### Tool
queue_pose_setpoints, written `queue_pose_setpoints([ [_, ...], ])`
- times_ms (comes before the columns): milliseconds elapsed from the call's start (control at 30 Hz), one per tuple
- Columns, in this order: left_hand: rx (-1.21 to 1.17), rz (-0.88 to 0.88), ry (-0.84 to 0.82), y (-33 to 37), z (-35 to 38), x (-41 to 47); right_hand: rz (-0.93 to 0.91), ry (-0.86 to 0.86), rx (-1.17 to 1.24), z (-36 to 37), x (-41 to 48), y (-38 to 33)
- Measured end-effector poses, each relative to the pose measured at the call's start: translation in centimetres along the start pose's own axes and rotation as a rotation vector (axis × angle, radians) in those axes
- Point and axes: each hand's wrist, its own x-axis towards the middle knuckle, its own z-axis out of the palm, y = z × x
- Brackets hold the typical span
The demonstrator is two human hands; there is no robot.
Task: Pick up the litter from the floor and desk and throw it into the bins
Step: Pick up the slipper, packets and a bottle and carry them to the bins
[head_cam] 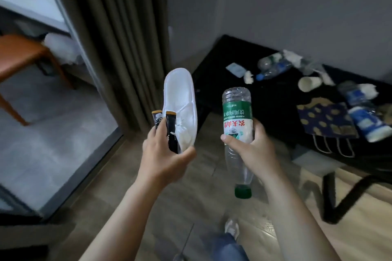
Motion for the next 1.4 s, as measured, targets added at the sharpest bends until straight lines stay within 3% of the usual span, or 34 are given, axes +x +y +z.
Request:
queue_pose_setpoints([
  [433, -0.069, 0.403, -0.358, 16.8, 8.0, -10.0, 0.003, 0.514, 0.177, -19.8, -14.4, 2.8],
  [867, -0.195, 0.785, -0.732, 32.2, 24.0, -31.7, 0.073, 1.029, 0.140, -43.1, -35.5, 10.6],
  [1167, -0.238, 0.927, -1.017, 38.7, 32.7, -42.3, 0.205, 1.297, 0.199, -50.1, -45.9, 17.4],
  [1400, -0.231, 0.964, -1.175, 43.2, 40.7, -45.2, 0.288, 1.464, 0.173, -55.8, -46.5, 20.8],
])
